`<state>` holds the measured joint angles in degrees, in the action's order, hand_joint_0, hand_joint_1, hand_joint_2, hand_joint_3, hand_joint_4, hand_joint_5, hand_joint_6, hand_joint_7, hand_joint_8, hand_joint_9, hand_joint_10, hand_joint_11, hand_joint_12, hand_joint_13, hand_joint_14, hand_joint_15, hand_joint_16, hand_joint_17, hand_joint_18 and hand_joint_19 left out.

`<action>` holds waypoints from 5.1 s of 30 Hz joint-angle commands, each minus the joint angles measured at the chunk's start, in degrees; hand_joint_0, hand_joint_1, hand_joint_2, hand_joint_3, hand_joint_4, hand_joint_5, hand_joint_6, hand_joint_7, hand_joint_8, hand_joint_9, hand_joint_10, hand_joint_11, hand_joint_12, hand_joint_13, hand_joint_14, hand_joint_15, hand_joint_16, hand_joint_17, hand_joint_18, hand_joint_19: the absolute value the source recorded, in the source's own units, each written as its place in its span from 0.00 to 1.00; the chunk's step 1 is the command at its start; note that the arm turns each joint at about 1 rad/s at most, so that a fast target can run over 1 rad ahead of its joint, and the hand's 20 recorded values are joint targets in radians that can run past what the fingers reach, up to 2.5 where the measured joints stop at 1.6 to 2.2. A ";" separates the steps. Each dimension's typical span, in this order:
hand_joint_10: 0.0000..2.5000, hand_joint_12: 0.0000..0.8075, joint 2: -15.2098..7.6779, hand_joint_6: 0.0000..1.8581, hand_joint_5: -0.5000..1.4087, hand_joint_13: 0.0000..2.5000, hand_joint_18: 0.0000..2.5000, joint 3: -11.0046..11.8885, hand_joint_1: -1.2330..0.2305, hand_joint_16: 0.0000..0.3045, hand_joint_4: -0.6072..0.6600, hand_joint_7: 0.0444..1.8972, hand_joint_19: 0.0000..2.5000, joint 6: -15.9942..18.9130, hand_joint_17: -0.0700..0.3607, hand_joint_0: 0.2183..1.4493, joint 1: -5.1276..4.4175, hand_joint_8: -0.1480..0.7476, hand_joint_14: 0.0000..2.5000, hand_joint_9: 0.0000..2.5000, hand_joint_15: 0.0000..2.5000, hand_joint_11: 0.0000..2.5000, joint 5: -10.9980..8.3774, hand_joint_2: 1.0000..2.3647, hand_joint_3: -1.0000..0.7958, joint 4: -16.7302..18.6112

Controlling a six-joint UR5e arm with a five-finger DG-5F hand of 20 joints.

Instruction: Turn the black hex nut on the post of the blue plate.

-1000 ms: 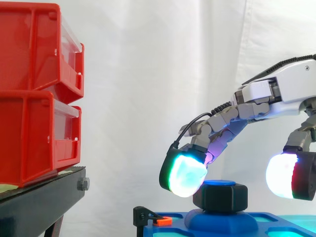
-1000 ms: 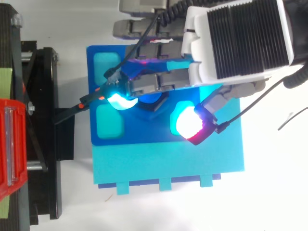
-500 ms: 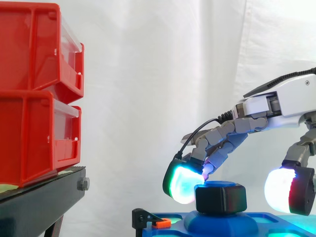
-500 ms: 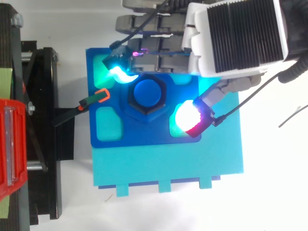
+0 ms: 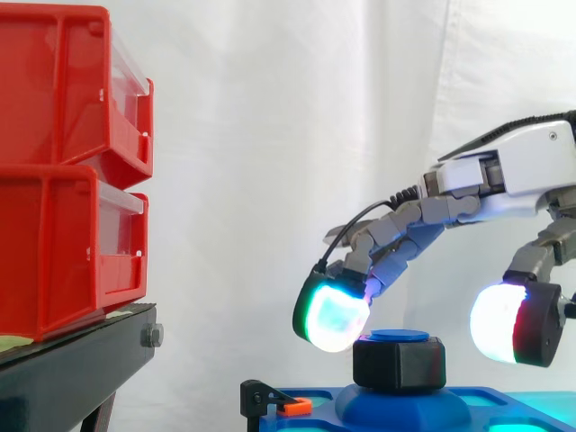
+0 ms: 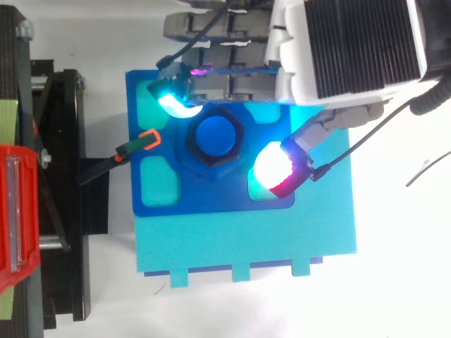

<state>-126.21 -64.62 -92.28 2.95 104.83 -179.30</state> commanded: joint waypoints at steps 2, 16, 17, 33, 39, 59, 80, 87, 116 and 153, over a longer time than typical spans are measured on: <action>0.00 0.44 0.00 0.27 0.18 0.11 0.02 0.64 0.51 0.15 0.67 0.38 0.02 0.00 0.40 0.19 -0.31 0.48 0.00 0.22 0.00 0.00 0.03 0.00 0.28 -0.08; 0.00 0.44 0.00 0.27 0.18 0.12 0.04 0.64 0.52 0.15 0.68 0.38 0.03 0.61 0.40 0.19 -3.12 0.48 0.00 0.22 0.00 0.00 -0.24 0.00 0.28 -0.34; 0.00 0.44 0.00 0.27 0.18 0.12 0.04 0.73 0.52 0.15 0.67 0.38 0.03 0.70 0.40 0.19 -3.30 0.48 0.00 0.23 0.00 0.00 -0.24 0.00 0.28 -0.43; 0.00 0.44 0.00 0.27 0.18 0.13 0.04 0.73 0.52 0.15 0.68 0.38 0.03 1.05 0.40 0.19 -5.76 0.48 0.00 0.23 0.00 0.00 -0.94 0.00 0.28 -2.98; 0.00 0.44 0.00 0.27 0.18 0.13 0.04 0.64 0.52 0.15 0.68 0.38 0.03 -0.36 0.40 0.19 -5.59 0.48 0.00 0.23 0.00 0.00 -0.94 0.00 0.28 -3.51; 0.00 0.44 0.00 0.27 0.18 0.13 0.04 0.64 0.52 0.15 0.68 0.38 0.04 -1.85 0.40 0.19 -4.35 0.48 0.00 0.23 0.00 0.00 -0.59 0.00 0.28 -2.54; 0.00 0.45 0.00 0.27 0.18 0.14 0.06 0.73 0.52 0.15 0.68 0.38 0.05 -2.73 0.40 0.19 -1.98 0.48 0.00 0.23 0.00 0.00 0.56 0.00 0.28 -2.37; 0.00 0.45 0.00 0.27 0.18 0.15 0.07 0.64 0.52 0.15 0.68 0.38 0.05 -3.17 0.40 0.20 -1.54 0.48 0.00 0.23 0.00 0.00 0.56 0.00 0.28 -2.19; 0.00 0.45 0.00 0.27 0.18 0.16 0.08 2.05 0.52 0.15 0.67 0.38 0.06 -4.40 0.40 0.20 0.57 0.48 0.00 0.23 0.01 0.00 1.87 0.00 0.28 -1.93; 0.00 0.45 -1.23 0.27 0.18 0.14 0.08 3.10 0.53 0.15 0.67 0.38 0.06 -4.14 0.41 0.19 -6.64 0.48 0.00 0.22 0.01 0.00 -2.87 0.00 0.28 -4.30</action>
<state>-126.60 -61.68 -96.47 -3.47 102.07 -183.95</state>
